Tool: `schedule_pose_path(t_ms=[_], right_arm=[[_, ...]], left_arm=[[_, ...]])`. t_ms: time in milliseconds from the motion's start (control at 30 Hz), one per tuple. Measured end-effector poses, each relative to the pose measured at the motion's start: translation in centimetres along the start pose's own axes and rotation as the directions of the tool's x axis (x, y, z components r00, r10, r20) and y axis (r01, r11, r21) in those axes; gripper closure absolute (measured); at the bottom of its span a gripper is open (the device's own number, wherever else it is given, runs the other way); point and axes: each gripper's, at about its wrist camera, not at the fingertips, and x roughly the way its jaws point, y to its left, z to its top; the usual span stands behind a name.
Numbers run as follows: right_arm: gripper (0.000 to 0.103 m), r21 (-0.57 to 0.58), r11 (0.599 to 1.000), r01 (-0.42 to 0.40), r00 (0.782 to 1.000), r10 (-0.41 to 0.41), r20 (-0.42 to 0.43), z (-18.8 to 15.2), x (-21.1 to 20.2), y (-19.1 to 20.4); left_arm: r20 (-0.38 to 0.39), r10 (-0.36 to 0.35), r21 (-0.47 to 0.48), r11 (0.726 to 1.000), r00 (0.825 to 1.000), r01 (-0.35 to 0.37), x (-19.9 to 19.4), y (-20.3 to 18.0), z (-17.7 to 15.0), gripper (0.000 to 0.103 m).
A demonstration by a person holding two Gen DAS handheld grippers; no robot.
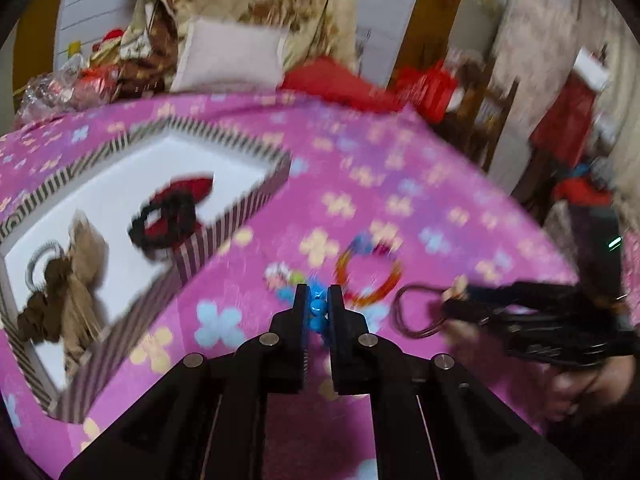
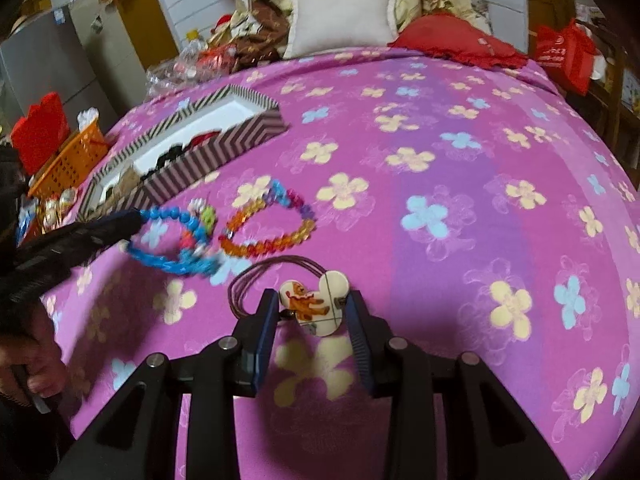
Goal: Organize jewelry
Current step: 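Grasp the blue beaded bracelet with the left tool and lift it, then carry the blue bracelet toward the white box with the left tool while the right tool carries the heart clip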
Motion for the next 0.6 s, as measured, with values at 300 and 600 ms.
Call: schedule_pose_path(t_ms=[300, 600], right_arm=[[0.067, 0.004, 1.0, 0.006, 1.0, -0.006, 0.003, 0.1, 0.1, -0.1], [0.067, -0.004, 1.0, 0.006, 1.0, -0.006, -0.022, -0.2, 0.8, 0.0]], left_arm=[[0.095, -0.161, -0.101, 0.98, 0.982, 0.171, -2.9, 2.4, 1.4, 0.092], [0.183, -0.226, -0.109, 0.962, 0.957, 0.249, -5.3, 3.0, 2.8, 0.092]])
